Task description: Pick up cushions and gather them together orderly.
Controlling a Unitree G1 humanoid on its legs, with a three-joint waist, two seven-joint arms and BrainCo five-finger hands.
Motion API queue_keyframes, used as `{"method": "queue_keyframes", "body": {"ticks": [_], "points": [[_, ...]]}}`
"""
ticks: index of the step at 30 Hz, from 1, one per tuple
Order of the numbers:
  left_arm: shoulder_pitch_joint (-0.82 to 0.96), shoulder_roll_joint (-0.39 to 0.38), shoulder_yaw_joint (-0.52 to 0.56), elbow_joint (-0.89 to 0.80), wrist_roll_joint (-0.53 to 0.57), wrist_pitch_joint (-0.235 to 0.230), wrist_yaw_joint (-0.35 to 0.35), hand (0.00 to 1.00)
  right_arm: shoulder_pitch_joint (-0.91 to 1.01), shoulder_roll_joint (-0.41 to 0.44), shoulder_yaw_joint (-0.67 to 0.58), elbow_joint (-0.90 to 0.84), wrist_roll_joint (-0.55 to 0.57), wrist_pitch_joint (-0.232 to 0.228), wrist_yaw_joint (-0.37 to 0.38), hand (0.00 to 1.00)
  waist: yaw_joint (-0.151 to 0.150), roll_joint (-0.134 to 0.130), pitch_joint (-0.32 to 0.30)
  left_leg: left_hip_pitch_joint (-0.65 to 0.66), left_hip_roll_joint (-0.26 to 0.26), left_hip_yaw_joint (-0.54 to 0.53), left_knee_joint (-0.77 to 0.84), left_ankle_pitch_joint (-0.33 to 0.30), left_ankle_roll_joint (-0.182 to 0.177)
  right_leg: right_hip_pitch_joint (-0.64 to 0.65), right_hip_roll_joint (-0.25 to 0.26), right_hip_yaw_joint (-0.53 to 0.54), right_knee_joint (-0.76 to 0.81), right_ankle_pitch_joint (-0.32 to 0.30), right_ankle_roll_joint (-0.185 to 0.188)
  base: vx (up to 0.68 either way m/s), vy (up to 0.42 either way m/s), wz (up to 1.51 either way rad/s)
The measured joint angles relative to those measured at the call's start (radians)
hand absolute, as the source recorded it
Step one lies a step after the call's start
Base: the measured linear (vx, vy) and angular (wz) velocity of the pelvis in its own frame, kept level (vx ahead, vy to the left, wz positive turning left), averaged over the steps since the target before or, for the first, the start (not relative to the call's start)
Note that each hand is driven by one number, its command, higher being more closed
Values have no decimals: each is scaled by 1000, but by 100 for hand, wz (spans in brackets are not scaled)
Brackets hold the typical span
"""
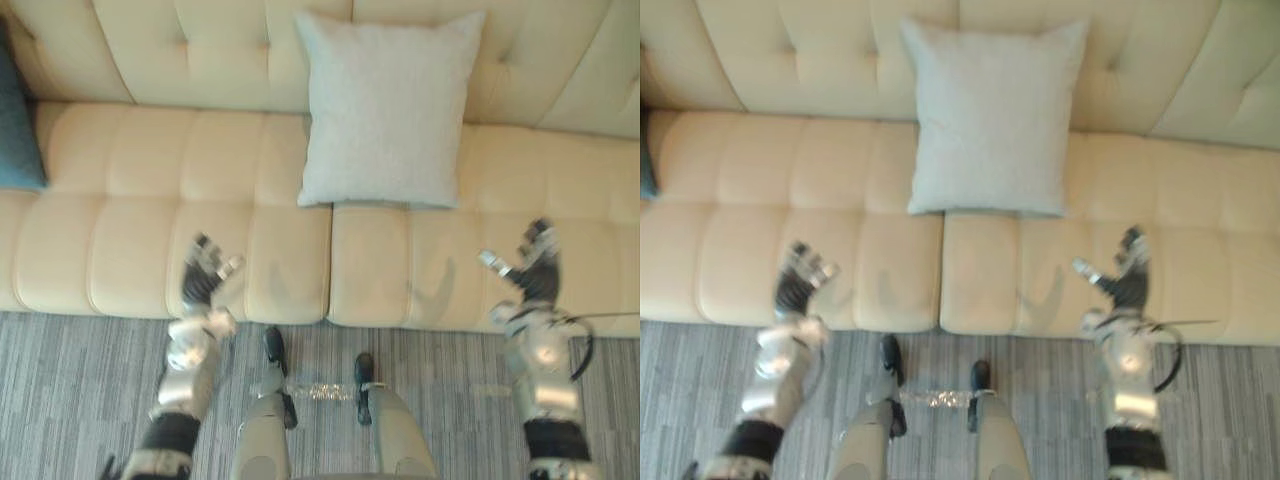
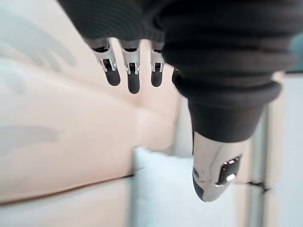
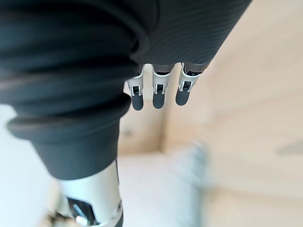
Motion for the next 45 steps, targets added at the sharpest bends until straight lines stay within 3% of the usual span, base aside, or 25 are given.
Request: {"method": "queue_keyframes", "body": {"ticks": [3, 6, 14, 21, 27, 29, 30, 31, 32, 33, 35, 36, 37, 38, 40, 42, 43, 44, 45], "points": [[39, -58, 1, 182, 105, 33, -21, 0, 49, 75, 3, 177, -56, 19, 16, 0, 0, 11, -44, 70, -2, -2, 0, -15, -6, 91, 0, -5, -47, 0, 0, 100, -24, 1], [43, -79, 20, 360, 205, 53, -23, 0, 59, 97, -5, 376, -105, 30, 22, 0, -3, 22, -73, 120, -4, -5, 0, -35, -13, 152, 4, -4, -90, 3, -1, 50, -23, -4], [60, -78, 104, 567, 345, 94, -14, 0, 67, 107, -99, 699, -113, 64, 32, 0, -11, 29, -105, 208, -16, -24, -1, -63, -19, 285, 3, -5, -179, 18, 5, 66, -16, 4], [46, -76, 133, 604, 381, 102, -12, 0, 28, 108, -101, 740, -113, 75, 32, 0, -12, 17, -100, 227, -24, -24, -1, -72, -20, 309, -2, 24, -223, 46, 12, 36, 10, -12], [-44, -78, 132, 600, 381, 106, 3, 0, -50, 138, -71, 692, -112, 77, 20, 0, 5, -7, -68, 108, 8, 36, 22, -74, -11, 180, 23, 74, -235, 145, 30, -70, 8, -35], [-61, -89, 130, 569, 381, 109, 5, 0, -43, 146, -52, 674, -111, 77, 11, 0, 12, -2, -62, 84, 39, 40, 71, -97, 4, 168, 40, 65, -223, 186, 58, -106, -10, -11], [-63, -104, 137, 520, 380, 106, 5, 0, -35, 160, -50, 642, -111, 81, 9, 0, 21, 12, -53, 78, 69, 47, 105, -104, 24, 143, 41, 14, -17, 88, 21, -116, -51, 11], [-59, -106, 135, 498, 379, 102, 5, 0, -22, 163, -45, 633, -111, 79, 9, 0, 22, 13, -53, 87, 67, 35, 114, -103, 26, 130, 34, -12, 158, 22, 32, -98, -49, 20], [-59, -106, 135, 494, 379, 102, 5, 0, -20, 163, -45, 634, -111, 79, 9, 0, 22, 11, -53, 88, 67, 29, 116, -103, 26, 131, 32, -15, 190, 10, 37, -31, -115, 40], [-46, -102, 150, 476, 377, 101, 6, 0, -5, 162, -44, 644, -111, 79, 9, 0, 43, -15, -71, 75, 60, 19, 155, -99, 25, 161, 2, -26, 344, -32, 63, -13, -113, 23], [-41, -107, 184, 476, 372, 107, 11, 0, -23, 154, -44, 641, -112, 77, 8, 0, 60, -29, -80, 24, 68, 27, 223, -93, 15, 190, 8, -31, 273, -64, 71, -75, -164, 4], [-39, -112, 184, 476, 370, 108, 13, 0, -29, 150, -45, 640, -112, 77, 8, 0, 67, -19, -79, 19, 78, 27, 226, -92, 15, 189, 16, -34, 255, -65, 69, -128, -152, -34], [-23, -125, 179, 487, 367, 110, 20, 0, -34, 149, -46, 635, -112, 76, 2, 0, 91, 9, -77, 18, 100, 30, 226, -89, 16, 215, 45, -28, 192, -68, 64, -155, -150, -37], [-5, -147, 175, 500, 361, 113, 22, 0, -27, 144, -45, 635, -112, 75, -5, 0, 94, 19, -80, 15, 108, 28, 226, -76, 12, 258, 60, -32, 112, -83, 36, -144, -141, -28], [-9, -158, 164, 500, 360, 112, 21, 0, -17, 144, -45, 635, -112, 76, -8, 0, 95, 36, -81, 9, 116, 19, 226, -53, -15, 302, 69, -51, 20, -95, 12, -145, -84, 4], [-11, -167, 154, 508, 360, 113, 21, 0, -13, 139, -45, 636, -112, 76, -10, 0, 90, 43, -78, 4, 116, 2, 225, -29, -14, 313, 72, -72, 0, -93, -3, -185, -37, 16], [-11, -167, 134, 508, 361, 113, 21, 0, -8, 144, -46, 641, -112, 77, -10, 0, 87, 43, -78, -5, 111, -28, 208, 19, -27, 312, 73, -87, -8, -85, -29, -233, -3, 31], [-23, -164, 124, 500, 361, 113, 19, 0, 1, 154, -54, 644, -111, 77, -10, 0, 77, 22, -68, -12, 98, -66, 231, 0, -43, 311, 42, -124, -29, -80, -56, -159, 7, 23], [-27, -164, 126, 496, 361, 113, 19, 0, 0, 157, -57, 646, -111, 78, -10, 0, 80, 16, -65, -20, 97, -68, 276, -38, -34, 311, 31, -135, -32, -81, -56, -213, 54, -1]]}}
